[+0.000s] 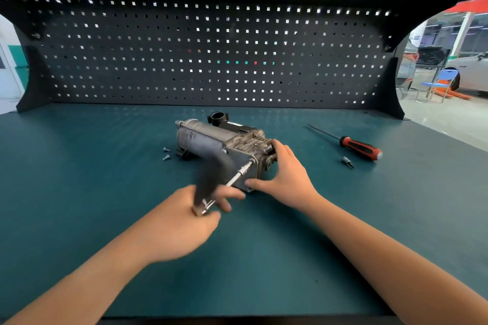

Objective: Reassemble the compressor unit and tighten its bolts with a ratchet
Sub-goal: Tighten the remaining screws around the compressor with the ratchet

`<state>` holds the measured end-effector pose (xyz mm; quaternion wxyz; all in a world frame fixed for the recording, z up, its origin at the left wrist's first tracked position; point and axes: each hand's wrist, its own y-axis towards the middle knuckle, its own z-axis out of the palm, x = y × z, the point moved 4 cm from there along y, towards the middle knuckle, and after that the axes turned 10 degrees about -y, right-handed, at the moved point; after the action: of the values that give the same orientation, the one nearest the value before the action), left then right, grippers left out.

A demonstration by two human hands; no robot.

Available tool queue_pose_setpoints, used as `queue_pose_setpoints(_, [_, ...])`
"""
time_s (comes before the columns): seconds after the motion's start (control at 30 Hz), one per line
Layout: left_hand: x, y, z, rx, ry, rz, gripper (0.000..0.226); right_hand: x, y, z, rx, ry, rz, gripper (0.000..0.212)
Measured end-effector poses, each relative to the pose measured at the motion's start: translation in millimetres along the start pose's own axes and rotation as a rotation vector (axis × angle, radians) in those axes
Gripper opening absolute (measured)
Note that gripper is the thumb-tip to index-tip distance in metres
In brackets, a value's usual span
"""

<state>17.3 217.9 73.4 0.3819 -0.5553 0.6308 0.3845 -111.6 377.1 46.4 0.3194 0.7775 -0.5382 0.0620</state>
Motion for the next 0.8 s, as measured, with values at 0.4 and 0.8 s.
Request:
queue_pose_setpoints(0.4, [8,6,-11,-0.023,0.226,0.246,0.061,0,0,-1,0.029,0.019,0.015,0.091])
queue_pose_setpoints(0.8, [26,12,1,-0.052,-1.047,-0.294,0.035,0,1,0,0.016,0.03,0.015,0.096])
